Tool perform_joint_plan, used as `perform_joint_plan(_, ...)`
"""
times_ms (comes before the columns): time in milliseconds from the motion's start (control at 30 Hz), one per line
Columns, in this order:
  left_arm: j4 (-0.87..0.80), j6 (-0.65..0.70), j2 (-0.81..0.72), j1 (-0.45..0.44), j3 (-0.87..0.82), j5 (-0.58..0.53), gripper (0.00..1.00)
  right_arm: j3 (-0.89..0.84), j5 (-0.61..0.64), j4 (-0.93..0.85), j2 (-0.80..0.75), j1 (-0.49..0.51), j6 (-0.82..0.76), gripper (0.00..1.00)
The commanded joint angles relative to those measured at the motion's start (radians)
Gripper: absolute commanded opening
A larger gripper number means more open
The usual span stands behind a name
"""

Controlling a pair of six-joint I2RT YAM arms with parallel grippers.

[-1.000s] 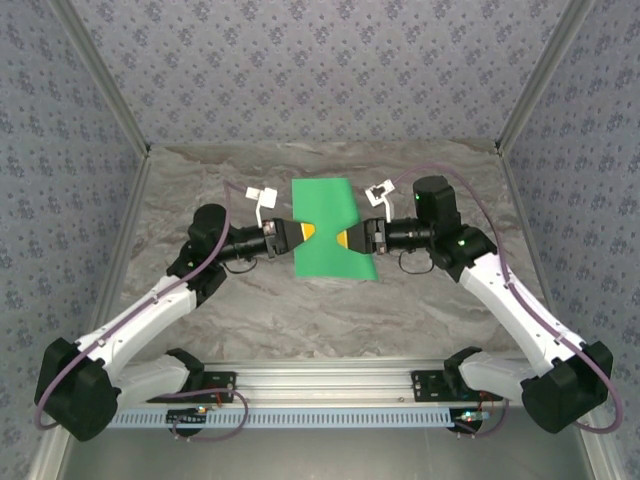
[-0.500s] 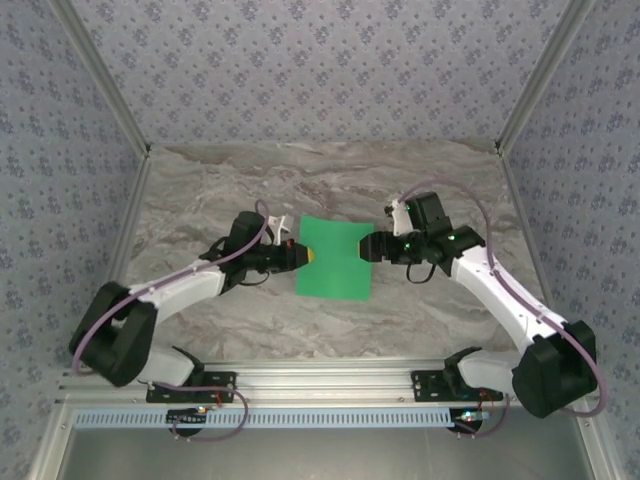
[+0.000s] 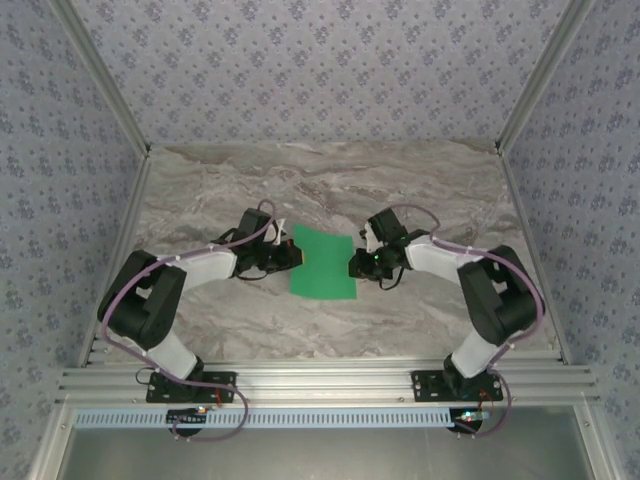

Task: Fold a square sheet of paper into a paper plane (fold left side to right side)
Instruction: Hold the square sheet of paper at the center of the table, then first fold in half a square sheet of paper at the center of the table.

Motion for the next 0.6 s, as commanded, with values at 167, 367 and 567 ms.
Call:
perform_joint_plan(167, -0.025, -0.008, -0.011, -0.011, 0.047, 0.08, 0.24, 0.056, 0.082, -0.033, 0.113, 0.05, 0.023, 0.19)
perform_joint_plan(367, 0.05, -0.083, 0.006, -0.048, 0.106, 0.144, 0.47, 0.028, 0.126, -0.059, 0.123, 0.056, 0.018, 0.19)
perform_joint_plan(567, 0.08, -0.108, 0.102, -0.087, 0.177, 0.153, 0.57, -0.005, 0.075, 0.013, 0.092, 0.051, 0.022, 0.2)
